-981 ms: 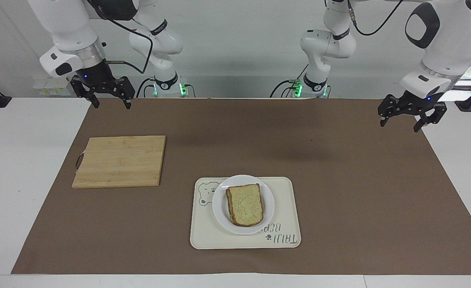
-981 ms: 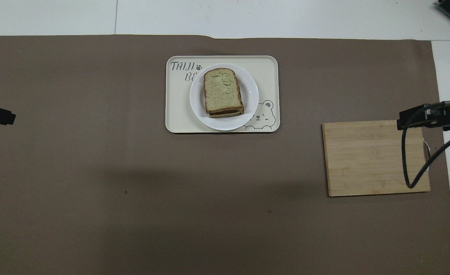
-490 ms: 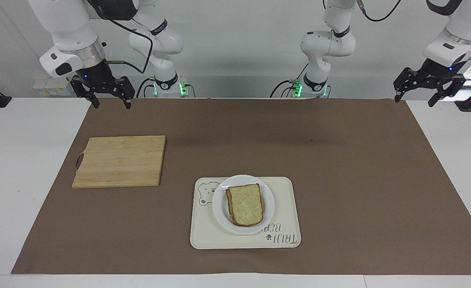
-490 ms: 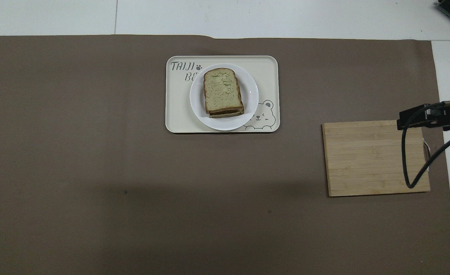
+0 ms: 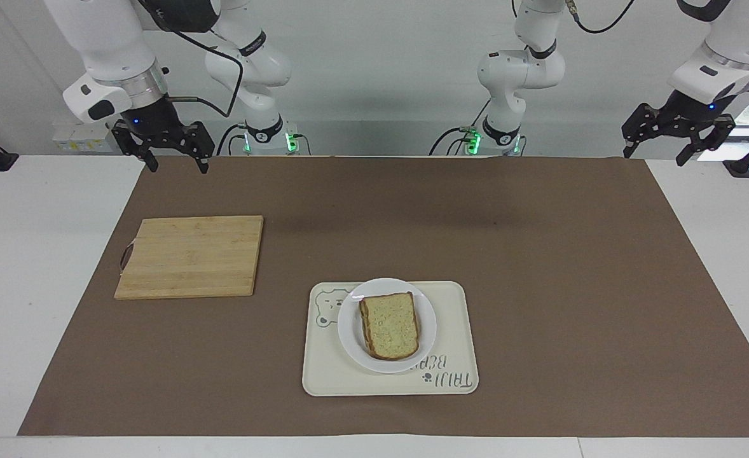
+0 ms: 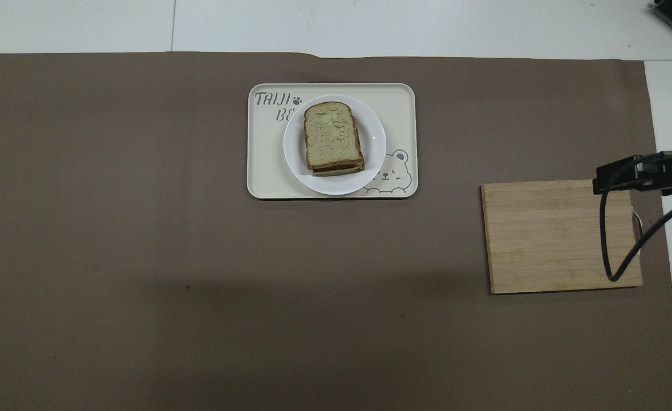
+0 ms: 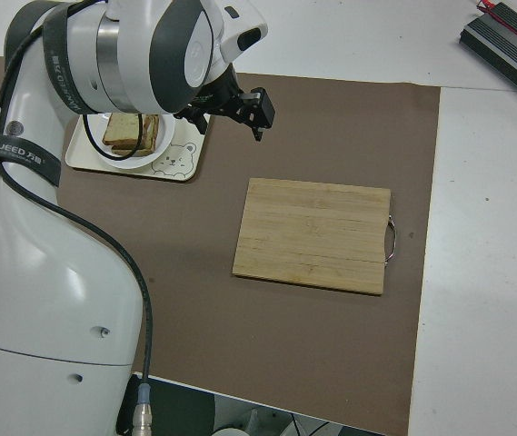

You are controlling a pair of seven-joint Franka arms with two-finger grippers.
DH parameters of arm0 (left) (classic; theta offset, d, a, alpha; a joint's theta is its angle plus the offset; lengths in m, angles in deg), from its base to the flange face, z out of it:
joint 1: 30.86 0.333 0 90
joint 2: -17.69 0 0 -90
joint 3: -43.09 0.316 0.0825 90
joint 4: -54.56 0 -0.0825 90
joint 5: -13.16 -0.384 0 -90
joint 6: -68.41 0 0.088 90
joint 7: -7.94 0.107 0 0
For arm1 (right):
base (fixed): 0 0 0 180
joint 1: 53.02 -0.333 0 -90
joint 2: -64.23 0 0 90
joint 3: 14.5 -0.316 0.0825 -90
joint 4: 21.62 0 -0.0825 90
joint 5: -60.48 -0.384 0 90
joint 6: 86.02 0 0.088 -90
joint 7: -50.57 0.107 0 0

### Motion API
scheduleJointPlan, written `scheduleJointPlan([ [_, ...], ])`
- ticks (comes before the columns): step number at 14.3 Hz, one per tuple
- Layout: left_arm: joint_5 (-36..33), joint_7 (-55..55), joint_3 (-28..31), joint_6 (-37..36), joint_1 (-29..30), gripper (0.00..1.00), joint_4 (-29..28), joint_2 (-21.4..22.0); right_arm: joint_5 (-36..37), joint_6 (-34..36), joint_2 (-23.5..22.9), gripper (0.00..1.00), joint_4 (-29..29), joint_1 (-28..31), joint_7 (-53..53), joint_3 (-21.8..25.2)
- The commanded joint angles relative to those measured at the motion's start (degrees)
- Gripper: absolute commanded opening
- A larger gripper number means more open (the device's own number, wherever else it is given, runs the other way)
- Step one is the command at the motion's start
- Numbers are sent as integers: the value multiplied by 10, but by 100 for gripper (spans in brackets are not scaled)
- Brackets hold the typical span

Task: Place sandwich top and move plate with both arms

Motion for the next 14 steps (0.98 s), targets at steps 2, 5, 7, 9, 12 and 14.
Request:
scheduleJointPlan([
  [2,20,-16,-6,-8,9,100,3,-1,-11,7,5,100,1,5,5,-4],
  [5,19,-20,-8,-8,12,100,-1,4,-11,7,5,100,1,5,5,-4],
  [7,14,-28,-9,-12,10,100,-1,4,-11,7,5,100,1,5,5,-4],
  [9,14,-35,-9,-13,10,100,-4,6,-11,7,5,100,1,5,5,-4],
  [12,13,-70,-10,-12,9,100,-5,6,-11,7,5,100,1,5,5,-4],
  [14,12,-71,-9,-12,7,100,-5,6,-11,7,5,100,1,5,5,-4],
])
